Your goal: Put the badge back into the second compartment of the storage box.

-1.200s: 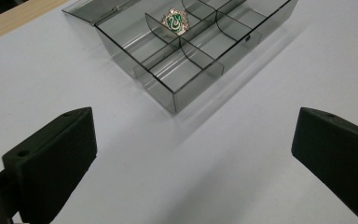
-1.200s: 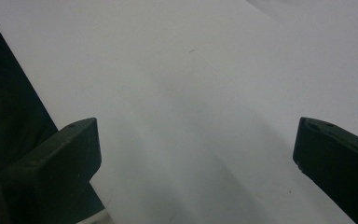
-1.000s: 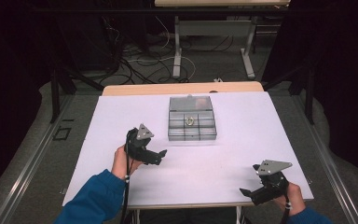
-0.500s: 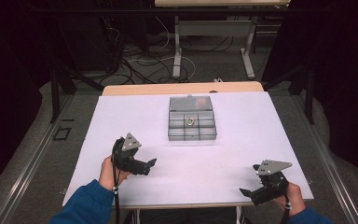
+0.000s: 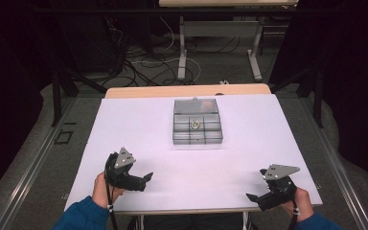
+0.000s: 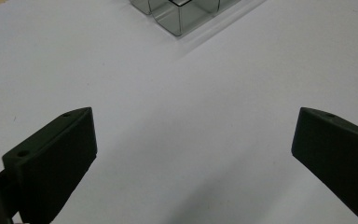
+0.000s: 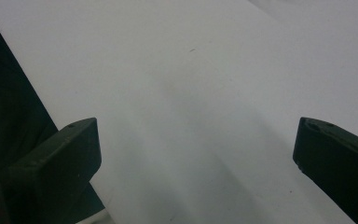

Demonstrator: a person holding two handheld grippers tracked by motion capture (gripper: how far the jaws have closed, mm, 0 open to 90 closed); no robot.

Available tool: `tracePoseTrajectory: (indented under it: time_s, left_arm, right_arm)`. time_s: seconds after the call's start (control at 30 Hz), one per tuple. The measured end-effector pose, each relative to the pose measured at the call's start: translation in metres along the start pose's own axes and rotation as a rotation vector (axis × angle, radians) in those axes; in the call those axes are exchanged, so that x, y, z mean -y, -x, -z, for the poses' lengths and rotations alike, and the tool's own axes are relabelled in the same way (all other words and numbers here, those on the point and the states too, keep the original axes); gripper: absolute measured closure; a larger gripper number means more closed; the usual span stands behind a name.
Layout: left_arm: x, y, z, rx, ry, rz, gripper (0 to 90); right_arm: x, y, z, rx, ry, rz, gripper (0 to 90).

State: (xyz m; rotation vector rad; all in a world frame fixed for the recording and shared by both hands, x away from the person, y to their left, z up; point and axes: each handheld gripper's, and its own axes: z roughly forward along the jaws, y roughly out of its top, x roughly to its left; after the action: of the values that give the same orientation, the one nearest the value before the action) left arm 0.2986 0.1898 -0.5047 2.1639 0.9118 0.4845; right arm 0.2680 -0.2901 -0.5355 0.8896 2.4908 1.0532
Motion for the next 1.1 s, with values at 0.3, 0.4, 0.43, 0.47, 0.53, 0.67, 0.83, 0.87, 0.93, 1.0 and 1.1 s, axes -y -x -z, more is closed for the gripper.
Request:
tracePoseTrajectory:
  time_s: [0.3,0.4,0.43,0.47,0.53,0.67,0.83,0.87,0.93,1.0,1.1]
  left_arm:
    - [0.017,0.002,0.011,-0.01,0.005,0.007,0.4]
    - [0.022,0.002,0.014,-0.006,0.015,0.004,0.4]
    - [0.023,0.003,0.014,-0.008,0.02,0.006,0.4]
    - [0.025,0.004,0.015,-0.005,0.02,0.002,0.4]
    - [0.028,0.005,0.017,-0.008,0.023,-0.006,0.4]
    - [0.034,0.006,0.021,-0.013,0.037,-0.015,0.4]
    - [0.042,0.007,0.024,-0.015,0.025,-0.012,0.4]
    - [0.043,0.008,0.025,-0.013,0.024,-0.012,0.4]
    - [0.043,0.008,0.026,-0.01,0.029,-0.017,0.4]
    - [0.043,0.008,0.026,-0.012,0.036,-0.015,0.4]
    - [0.043,0.007,0.025,-0.006,0.029,-0.021,0.4]
  right_arm:
    - [0.0,0.0,0.0,-0.001,-0.002,0.006,0.5]
    - [-0.001,0.0,0.0,-0.002,-0.015,0.006,0.5]
    - [0.0,0.0,0.0,-0.005,-0.015,0.004,0.5]
    - [0.0,0.0,0.0,-0.005,-0.015,0.004,0.5]
    - [0.0,0.0,0.0,-0.007,-0.016,0.005,0.5]
    - [0.0,0.0,0.0,-0.005,-0.016,0.004,0.5]
    - [-0.001,0.0,0.0,-0.01,-0.021,0.007,0.5]
    - [-0.001,0.0,0.0,-0.01,-0.022,0.007,0.5]
    - [-0.001,0.001,0.0,-0.008,-0.025,0.016,0.5]
    - [-0.001,0.0,0.0,-0.009,-0.018,0.013,0.5]
    - [-0.001,0.0,0.0,-0.011,-0.022,0.013,0.5]
